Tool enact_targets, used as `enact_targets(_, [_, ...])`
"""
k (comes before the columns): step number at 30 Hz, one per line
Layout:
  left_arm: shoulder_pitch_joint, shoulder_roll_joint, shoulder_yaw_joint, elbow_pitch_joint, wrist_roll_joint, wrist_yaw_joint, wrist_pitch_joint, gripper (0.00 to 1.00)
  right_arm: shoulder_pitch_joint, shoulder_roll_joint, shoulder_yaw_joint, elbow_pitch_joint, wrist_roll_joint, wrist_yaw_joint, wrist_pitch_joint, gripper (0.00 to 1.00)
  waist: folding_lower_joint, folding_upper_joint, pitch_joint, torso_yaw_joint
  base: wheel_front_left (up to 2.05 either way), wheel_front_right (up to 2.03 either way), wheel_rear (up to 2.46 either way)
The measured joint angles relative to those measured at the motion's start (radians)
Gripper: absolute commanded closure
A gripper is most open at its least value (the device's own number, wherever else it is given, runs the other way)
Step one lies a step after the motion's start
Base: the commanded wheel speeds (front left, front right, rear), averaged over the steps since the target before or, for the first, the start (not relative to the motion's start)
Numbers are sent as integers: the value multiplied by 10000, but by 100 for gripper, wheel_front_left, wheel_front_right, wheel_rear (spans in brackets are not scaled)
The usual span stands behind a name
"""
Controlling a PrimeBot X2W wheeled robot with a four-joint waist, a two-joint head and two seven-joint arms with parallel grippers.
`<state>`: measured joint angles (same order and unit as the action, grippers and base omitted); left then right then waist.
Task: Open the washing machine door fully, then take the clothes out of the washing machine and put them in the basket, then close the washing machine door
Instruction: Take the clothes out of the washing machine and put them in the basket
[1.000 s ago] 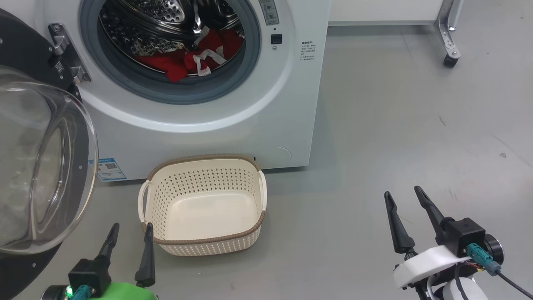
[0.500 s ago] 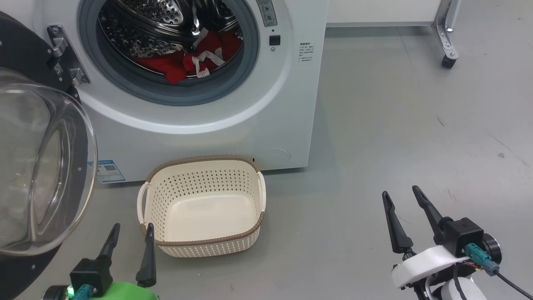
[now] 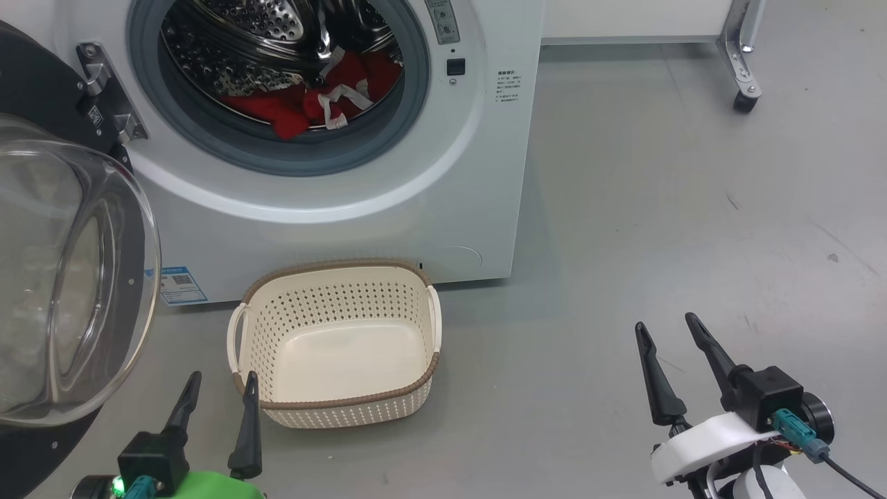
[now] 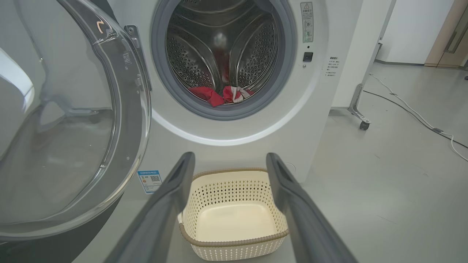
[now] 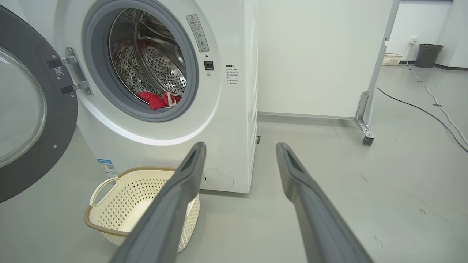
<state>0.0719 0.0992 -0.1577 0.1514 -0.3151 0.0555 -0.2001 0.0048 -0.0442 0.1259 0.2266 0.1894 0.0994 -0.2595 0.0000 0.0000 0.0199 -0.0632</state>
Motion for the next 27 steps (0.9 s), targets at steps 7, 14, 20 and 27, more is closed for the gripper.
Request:
enact_targets(7, [0, -2, -15, -44, 0, 4, -8, 0, 0, 2, 42, -38, 0, -52, 0, 0, 0, 0, 17, -5, 40, -40, 0])
enact_targets(14, [1, -4, -48, -46, 0, 8, -8, 0, 0, 2, 48, -40, 0, -54, 0, 0, 0, 0, 26, -31, 69, -69, 0])
enact_targets(20, [1, -6, -96, -48, 0, 8, -6, 0, 0, 2, 48, -38, 0, -54, 0, 0, 0, 0, 19, -46, 91, -91, 0])
enact_targets(27, [2, -6, -123, -56, 33, 13, -6, 0, 0, 2, 67, -38, 0, -54, 0, 0, 0, 0, 0, -42, 106, -106, 0])
